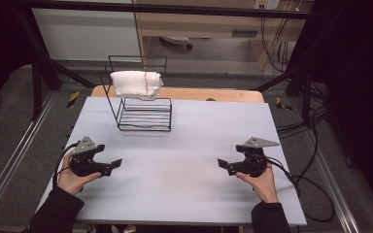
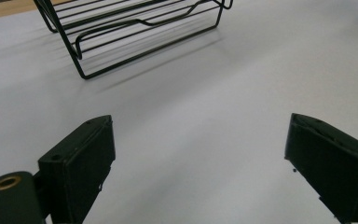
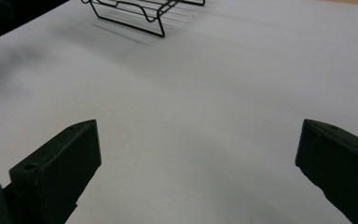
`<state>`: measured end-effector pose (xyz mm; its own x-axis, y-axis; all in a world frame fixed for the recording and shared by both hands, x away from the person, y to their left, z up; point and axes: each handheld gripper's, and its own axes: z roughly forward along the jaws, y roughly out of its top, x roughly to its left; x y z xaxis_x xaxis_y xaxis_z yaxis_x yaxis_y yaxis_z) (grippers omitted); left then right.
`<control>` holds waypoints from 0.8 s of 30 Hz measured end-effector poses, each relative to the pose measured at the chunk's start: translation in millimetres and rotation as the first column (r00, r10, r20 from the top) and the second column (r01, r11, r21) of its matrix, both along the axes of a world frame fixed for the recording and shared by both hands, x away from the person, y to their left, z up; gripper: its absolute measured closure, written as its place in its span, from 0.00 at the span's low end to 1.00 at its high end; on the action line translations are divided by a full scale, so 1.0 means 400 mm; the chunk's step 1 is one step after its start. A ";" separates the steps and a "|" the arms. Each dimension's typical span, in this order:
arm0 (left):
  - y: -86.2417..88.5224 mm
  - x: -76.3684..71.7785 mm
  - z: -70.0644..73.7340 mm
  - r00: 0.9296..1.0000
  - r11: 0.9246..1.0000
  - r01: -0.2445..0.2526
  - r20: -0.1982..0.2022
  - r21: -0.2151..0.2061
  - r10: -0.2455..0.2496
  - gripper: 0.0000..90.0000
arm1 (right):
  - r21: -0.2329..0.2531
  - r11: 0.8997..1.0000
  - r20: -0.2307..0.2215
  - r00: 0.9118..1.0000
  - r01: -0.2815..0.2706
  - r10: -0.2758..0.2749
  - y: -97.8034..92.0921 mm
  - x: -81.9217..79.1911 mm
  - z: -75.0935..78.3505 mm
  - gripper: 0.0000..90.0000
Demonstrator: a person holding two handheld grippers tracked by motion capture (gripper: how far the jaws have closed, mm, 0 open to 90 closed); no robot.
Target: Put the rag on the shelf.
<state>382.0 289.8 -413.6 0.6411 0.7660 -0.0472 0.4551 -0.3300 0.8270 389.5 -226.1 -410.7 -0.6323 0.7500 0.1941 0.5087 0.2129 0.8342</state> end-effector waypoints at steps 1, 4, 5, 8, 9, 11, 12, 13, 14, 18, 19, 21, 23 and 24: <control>0.002 -0.003 -0.006 1.000 1.000 0.003 -0.004 -0.006 -0.003 0.09 | -0.001 1.000 -0.005 1.000 0.004 -0.004 -0.009 -0.005 -0.007 0.01; 0.007 -0.010 -0.020 1.000 1.000 0.018 -0.003 0.003 -0.018 0.10 | 0.001 1.000 -0.017 1.000 0.018 -0.018 -0.036 -0.020 -0.029 0.01; 0.007 -0.011 -0.024 1.000 1.000 0.017 -0.005 0.003 -0.017 0.10 | 0.001 1.000 -0.021 1.000 0.022 -0.022 -0.044 -0.024 -0.034 0.01; 0.007 -0.014 -0.031 1.000 1.000 0.019 -0.008 0.008 -0.019 0.10 | 0.002 0.999 -0.025 0.999 0.034 -0.034 -0.066 -0.036 -0.048 0.01; 0.006 -0.015 -0.034 1.000 1.000 0.022 -0.009 0.008 -0.022 0.10 | 0.008 0.999 -0.030 0.999 0.039 -0.039 -0.072 -0.040 -0.051 0.01; 0.007 -0.019 -0.037 1.000 1.000 0.026 -0.008 0.010 -0.026 0.10 | 0.006 0.999 -0.033 0.999 0.044 -0.044 -0.081 -0.047 -0.058 0.01; 0.008 -0.021 -0.040 1.000 1.000 0.027 -0.010 0.012 -0.027 0.10 | -0.001 0.999 -0.031 0.998 0.045 -0.045 -0.086 -0.050 -0.062 0.01; 0.008 -0.022 -0.043 1.000 1.000 0.027 -0.011 0.013 -0.027 0.10 | -0.001 0.999 -0.031 0.998 0.049 -0.049 -0.089 -0.054 -0.066 0.01; 0.009 -0.023 -0.047 1.000 1.000 0.027 -0.011 0.016 -0.027 0.10 | -0.001 0.999 -0.029 0.999 0.046 -0.046 -0.091 -0.056 -0.069 0.01; 0.010 -0.025 -0.060 0.999 0.999 0.033 -0.021 0.032 -0.032 0.10 | -0.008 0.999 -0.041 0.998 0.052 -0.053 -0.094 -0.065 -0.078 0.01; 0.011 -0.026 -0.061 0.999 0.999 0.035 -0.019 0.030 -0.035 0.10 | -0.006 0.999 -0.042 0.998 0.052 -0.052 -0.095 -0.065 -0.079 0.01; 0.011 -0.027 -0.062 0.999 0.999 0.035 -0.016 0.028 -0.035 0.10 | -0.003 0.999 -0.040 0.998 0.050 -0.050 -0.095 -0.067 -0.080 0.01; 0.012 -0.027 -0.063 0.999 0.999 0.034 -0.017 0.025 -0.033 0.10 | 0.004 0.999 -0.037 0.998 0.051 -0.051 -0.094 -0.068 -0.079 0.01; 0.013 -0.027 -0.063 0.999 0.999 0.033 -0.016 0.024 -0.033 0.10 | 0.001 0.999 -0.037 0.998 0.050 -0.050 -0.095 -0.068 -0.079 0.01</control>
<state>371.3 295.1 -438.7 0.6655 0.7453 -0.0392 0.4568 -0.3652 0.8112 362.2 -264.1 -442.4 -0.5859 0.7803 0.2188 0.5496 0.1843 0.8148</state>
